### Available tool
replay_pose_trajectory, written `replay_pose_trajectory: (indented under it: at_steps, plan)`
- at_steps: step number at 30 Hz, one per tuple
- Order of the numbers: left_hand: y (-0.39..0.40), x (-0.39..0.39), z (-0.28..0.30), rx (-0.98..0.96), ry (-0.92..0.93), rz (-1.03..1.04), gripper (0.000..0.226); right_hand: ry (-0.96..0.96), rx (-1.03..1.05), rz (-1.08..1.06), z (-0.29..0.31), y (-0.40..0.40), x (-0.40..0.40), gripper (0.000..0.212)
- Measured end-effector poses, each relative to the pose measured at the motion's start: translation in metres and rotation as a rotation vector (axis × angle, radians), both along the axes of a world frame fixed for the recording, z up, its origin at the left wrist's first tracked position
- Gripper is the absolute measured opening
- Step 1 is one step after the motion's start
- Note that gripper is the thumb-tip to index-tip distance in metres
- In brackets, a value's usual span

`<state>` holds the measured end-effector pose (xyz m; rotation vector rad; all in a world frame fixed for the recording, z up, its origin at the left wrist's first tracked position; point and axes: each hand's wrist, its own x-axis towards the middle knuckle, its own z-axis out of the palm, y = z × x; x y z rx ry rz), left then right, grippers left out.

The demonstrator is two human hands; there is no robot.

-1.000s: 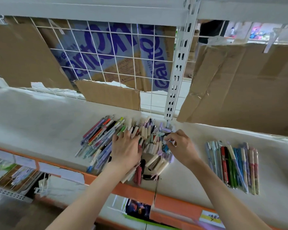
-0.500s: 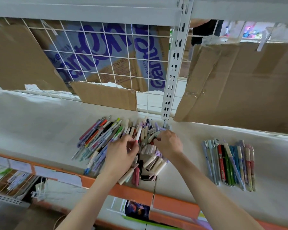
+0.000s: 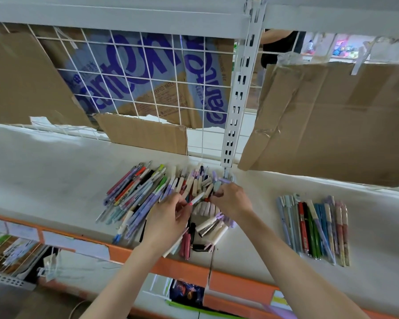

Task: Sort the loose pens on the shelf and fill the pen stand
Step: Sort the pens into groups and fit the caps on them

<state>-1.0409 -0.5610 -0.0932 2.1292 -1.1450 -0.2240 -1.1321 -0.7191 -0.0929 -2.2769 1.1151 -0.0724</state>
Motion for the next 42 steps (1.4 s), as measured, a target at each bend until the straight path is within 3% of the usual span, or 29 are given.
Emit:
replay_pose_trajectory:
  at_steps: [4, 7, 13, 17, 19, 21, 23, 25, 33, 42]
  plan:
    - [0.001, -0.001, -0.002, 0.017, -0.011, -0.003, 0.014, -0.003, 0.011, -0.018, 0.000, 0.001, 0.006, 0.039]
    - [0.002, 0.000, -0.003, 0.026, 0.010, 0.008, 0.013, -0.080, 0.117, -0.071, -0.003, -0.003, 0.005, 0.032]
    - [0.001, -0.002, -0.002, 0.041, 0.005, -0.006, 0.012, 0.048, -0.056, 0.013, 0.000, 0.005, 0.004, 0.035]
    - [0.000, -0.004, 0.000, 0.041, 0.020, 0.000, 0.010, 0.039, 0.094, -0.026, 0.001, -0.004, 0.007, 0.022]
    - [0.003, -0.003, 0.000, 0.041, 0.027, 0.014, 0.011, -0.090, 0.153, -0.082, 0.002, -0.005, 0.001, 0.020]
    - [0.006, -0.002, -0.001, 0.033, 0.051, 0.023, 0.012, -0.354, 0.245, -0.178, 0.006, -0.002, -0.005, 0.016]
    - [0.008, -0.002, 0.000, 0.026, 0.070, 0.024, 0.011, -0.648, 0.448, -0.290, 0.012, 0.002, -0.010, 0.013]
    - [0.009, -0.003, 0.002, 0.010, 0.072, 0.016, 0.012, -0.818, 0.604, -0.351, 0.015, 0.005, -0.012, 0.013]
    - [0.008, -0.004, 0.005, -0.020, 0.111, -0.002, 0.014, -1.070, 0.757, -0.426, 0.022, 0.008, -0.013, 0.013]
    - [0.000, -0.017, 0.016, -0.091, 0.283, -0.005, 0.013, -1.039, 0.939, -0.174, 0.015, 0.040, -0.011, 0.010]
